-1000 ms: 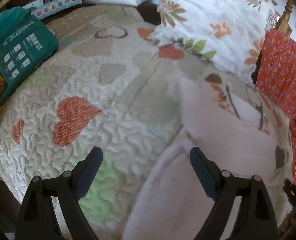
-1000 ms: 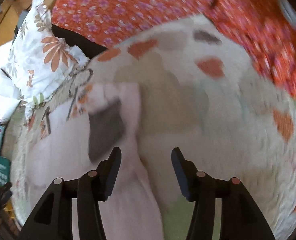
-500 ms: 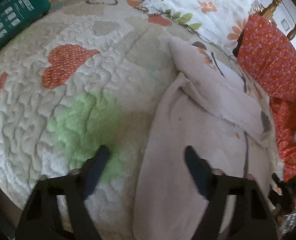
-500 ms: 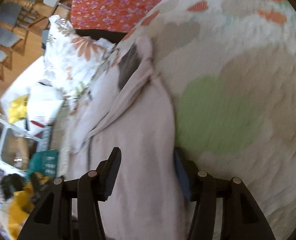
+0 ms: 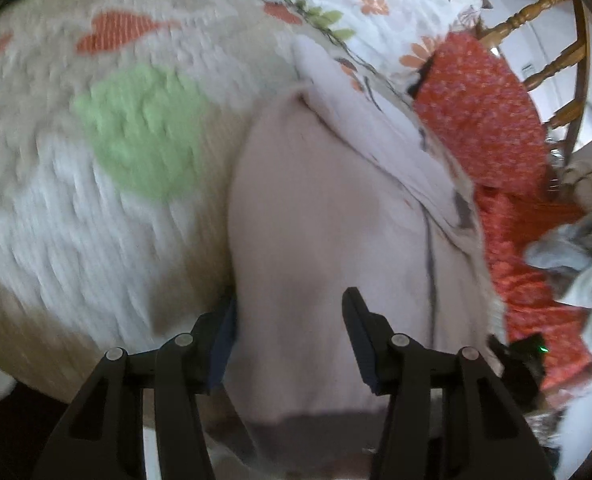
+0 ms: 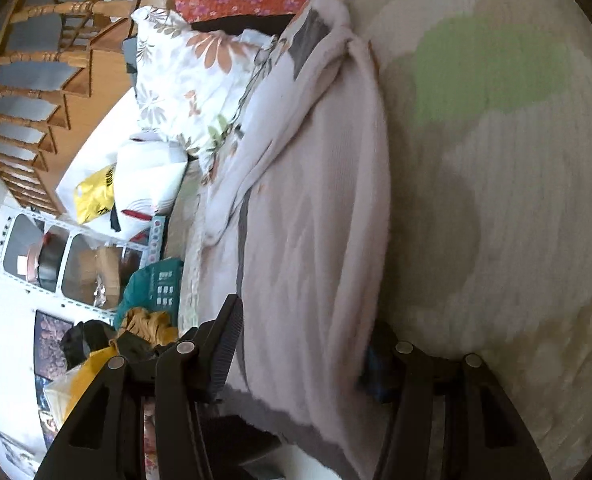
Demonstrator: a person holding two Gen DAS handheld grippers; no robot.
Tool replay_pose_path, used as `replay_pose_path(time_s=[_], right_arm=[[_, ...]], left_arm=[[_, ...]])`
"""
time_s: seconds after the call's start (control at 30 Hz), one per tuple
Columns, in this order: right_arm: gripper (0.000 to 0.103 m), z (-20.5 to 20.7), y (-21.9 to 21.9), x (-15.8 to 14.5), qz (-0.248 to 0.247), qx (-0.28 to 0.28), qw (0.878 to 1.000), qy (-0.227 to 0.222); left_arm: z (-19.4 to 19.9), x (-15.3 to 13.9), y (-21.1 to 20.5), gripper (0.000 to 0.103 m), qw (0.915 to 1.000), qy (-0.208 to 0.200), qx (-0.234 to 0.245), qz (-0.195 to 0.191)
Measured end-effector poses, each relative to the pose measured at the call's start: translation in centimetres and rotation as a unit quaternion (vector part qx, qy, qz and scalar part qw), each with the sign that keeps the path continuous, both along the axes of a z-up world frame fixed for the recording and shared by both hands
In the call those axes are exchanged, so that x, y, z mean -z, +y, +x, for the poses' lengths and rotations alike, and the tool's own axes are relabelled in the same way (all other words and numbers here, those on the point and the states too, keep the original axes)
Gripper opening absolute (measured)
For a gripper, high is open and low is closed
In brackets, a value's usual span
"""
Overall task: Fold small clothes
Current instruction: 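Move both tools to the grey hem band of the shirt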
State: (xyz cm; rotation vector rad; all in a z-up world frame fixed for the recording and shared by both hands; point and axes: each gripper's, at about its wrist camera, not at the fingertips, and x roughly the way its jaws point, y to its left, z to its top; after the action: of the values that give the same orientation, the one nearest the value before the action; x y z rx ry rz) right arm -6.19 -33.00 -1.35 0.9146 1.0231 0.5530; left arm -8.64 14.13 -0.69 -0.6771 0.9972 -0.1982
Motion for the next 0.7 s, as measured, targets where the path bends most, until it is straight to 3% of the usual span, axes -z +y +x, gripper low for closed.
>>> replay_pose_path(time_s=[0.13, 0.3, 0.43, 0.7], right_arm=[[0.058, -1.4, 1.3, 0.5, 0.010, -0.019, 1.000, 0.005], [0.057, -2.6, 2.0, 0.8, 0.016, -0.025, 1.000, 0.012], [0.054, -3.7, 2.1, 1.6, 0.029, -0.033, 0.999, 0.025], [0.042, -5.9, 4.0, 2.5, 0.004, -0.048, 0.998, 0.042]], left_arm=[[-1.8, 1.2, -1.2, 0.051, 0.9992, 0.016, 0.018, -0.033], [-3.4, 1.6, -2.6, 0.051, 0.9993, 0.024, 0.026, -0.011], [-4.2, 2.4, -3.4, 0.052, 0.9987, 0.037, 0.032, -0.016], [-5.2, 3.2, -4.5, 0.049, 0.9979, 0.051, 0.038, -0.012]])
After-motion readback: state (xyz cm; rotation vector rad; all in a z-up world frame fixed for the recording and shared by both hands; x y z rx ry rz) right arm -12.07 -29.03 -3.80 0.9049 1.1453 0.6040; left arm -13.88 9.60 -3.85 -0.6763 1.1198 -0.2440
